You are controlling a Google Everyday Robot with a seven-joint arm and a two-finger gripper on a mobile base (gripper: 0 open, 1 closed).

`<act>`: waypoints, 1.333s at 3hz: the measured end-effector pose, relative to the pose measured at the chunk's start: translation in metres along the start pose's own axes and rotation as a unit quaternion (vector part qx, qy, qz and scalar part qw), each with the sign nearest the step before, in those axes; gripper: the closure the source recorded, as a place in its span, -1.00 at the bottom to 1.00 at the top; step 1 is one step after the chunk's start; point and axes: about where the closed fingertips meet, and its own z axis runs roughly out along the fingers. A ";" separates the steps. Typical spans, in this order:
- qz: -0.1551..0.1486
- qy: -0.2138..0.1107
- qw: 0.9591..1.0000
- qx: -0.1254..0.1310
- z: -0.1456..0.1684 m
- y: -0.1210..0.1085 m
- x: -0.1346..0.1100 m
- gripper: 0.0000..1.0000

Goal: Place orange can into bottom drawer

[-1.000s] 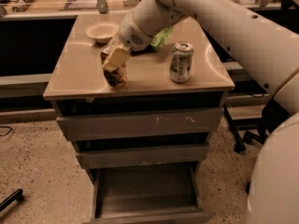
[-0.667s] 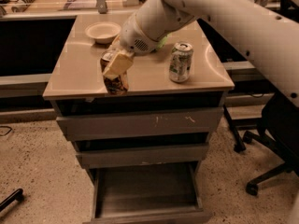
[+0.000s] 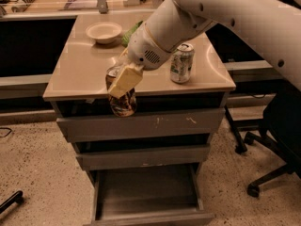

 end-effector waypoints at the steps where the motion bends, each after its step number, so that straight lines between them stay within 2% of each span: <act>1: 0.023 0.001 1.000 -0.004 0.013 0.019 0.023 1.00; 2: 0.052 -0.025 0.998 0.021 0.027 0.053 0.054 1.00; 3: 0.087 -0.019 0.995 0.048 0.075 0.094 0.131 1.00; 4: 0.087 -0.019 0.995 0.047 0.075 0.094 0.131 1.00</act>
Offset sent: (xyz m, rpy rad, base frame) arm -0.1305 -0.0596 -0.2046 0.0257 0.2033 -0.2062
